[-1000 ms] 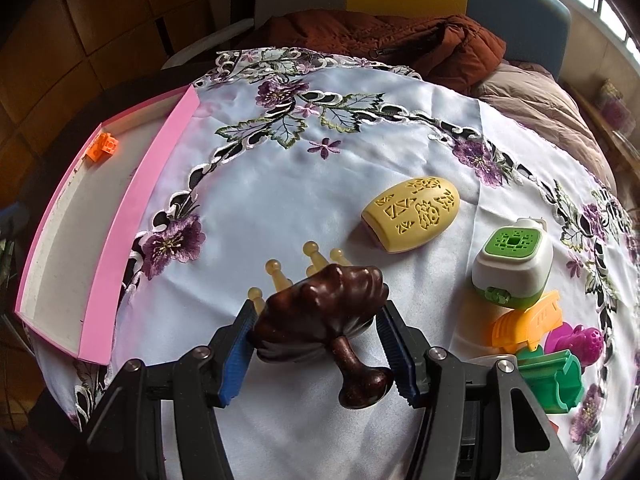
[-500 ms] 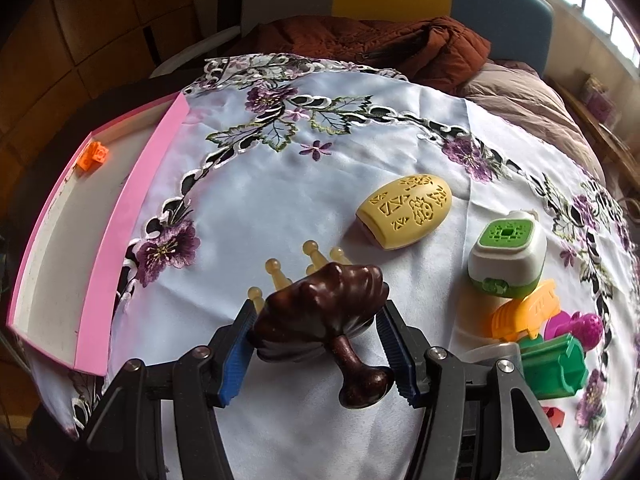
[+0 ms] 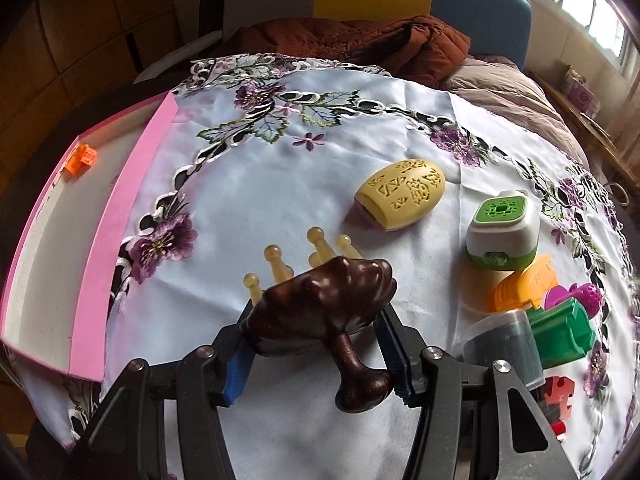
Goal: Organize rigid objects
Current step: 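Lift the brown wooden comb with the right gripper toward the pink tray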
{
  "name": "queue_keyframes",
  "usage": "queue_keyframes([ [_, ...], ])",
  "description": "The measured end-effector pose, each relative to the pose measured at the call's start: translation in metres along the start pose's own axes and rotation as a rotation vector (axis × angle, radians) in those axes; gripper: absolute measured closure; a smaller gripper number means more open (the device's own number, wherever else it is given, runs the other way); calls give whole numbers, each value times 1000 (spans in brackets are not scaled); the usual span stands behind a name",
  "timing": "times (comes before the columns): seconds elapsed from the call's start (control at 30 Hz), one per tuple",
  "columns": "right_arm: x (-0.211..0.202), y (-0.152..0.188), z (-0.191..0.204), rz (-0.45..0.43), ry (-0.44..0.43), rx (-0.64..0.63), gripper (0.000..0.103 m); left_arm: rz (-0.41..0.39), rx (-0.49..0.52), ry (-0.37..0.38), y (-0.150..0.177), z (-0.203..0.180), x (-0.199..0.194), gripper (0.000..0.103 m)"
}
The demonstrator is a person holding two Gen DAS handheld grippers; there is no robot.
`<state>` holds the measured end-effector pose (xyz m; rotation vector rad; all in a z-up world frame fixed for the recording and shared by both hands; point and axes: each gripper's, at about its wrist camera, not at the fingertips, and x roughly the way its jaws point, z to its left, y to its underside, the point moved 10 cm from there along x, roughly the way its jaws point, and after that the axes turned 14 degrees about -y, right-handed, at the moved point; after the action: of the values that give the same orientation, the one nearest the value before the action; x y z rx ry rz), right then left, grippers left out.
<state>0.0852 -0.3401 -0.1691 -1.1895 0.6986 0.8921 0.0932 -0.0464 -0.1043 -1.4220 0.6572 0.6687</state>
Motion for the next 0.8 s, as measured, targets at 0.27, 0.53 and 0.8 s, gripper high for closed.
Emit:
queue_keyframes([
  [0.27, -5, 15, 29, 3, -67, -4, 46, 3, 8, 5, 5, -2, 0, 25],
  [0.53, -18, 7, 27, -50, -124, 59, 25, 28, -10, 30, 9, -2, 5, 25],
  [0.8, -16, -9, 30, -25, -104, 13, 17, 48, -10, 50, 12, -6, 6, 25],
])
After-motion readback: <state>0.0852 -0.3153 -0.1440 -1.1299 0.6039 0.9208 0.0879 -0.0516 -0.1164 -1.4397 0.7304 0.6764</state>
